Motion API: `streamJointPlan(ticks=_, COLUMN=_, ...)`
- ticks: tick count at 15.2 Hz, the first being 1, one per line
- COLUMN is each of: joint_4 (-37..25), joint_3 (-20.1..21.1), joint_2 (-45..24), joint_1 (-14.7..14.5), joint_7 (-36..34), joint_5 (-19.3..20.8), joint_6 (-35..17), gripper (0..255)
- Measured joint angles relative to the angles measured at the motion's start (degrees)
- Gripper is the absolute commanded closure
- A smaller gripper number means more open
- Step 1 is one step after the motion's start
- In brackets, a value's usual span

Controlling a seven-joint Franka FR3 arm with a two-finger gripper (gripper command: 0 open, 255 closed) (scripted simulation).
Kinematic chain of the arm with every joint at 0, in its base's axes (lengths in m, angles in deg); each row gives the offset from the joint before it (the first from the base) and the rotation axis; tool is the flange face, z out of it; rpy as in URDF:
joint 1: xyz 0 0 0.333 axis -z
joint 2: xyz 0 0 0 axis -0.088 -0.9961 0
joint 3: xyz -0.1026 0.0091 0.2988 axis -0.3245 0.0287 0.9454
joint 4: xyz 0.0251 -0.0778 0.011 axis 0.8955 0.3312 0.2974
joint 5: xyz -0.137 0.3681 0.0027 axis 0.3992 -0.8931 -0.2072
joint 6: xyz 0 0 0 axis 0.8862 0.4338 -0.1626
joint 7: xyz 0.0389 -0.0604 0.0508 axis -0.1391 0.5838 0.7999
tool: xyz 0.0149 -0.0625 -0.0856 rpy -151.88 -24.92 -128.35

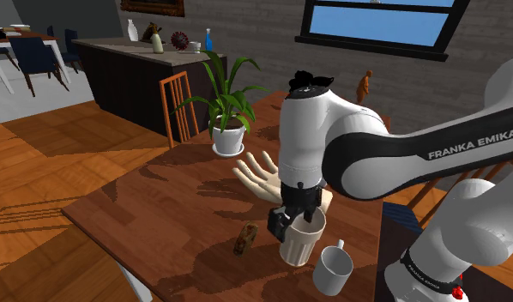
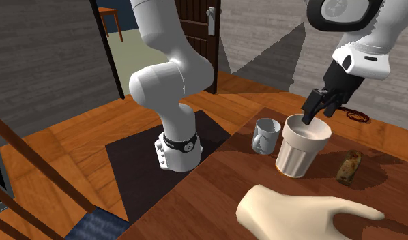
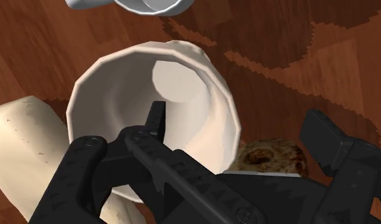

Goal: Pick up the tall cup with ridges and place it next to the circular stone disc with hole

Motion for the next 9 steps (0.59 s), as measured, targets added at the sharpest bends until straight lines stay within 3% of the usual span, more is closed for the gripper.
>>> streamJointPlan(ticks=3, joint_4=-3.19, joint_3=-1.51, joint_2=1.51, joint_1=0.06, joint_7=0.37, joint_5=0.37, joint_6=4.66, gripper=0)
streamJointPlan(ticks=9, joint_4=-4.04, joint_3=-1.55, joint_2=1.52, joint_1=0.07, joint_7=0.14, joint_5=0.48, joint_6=5.55, gripper=0)
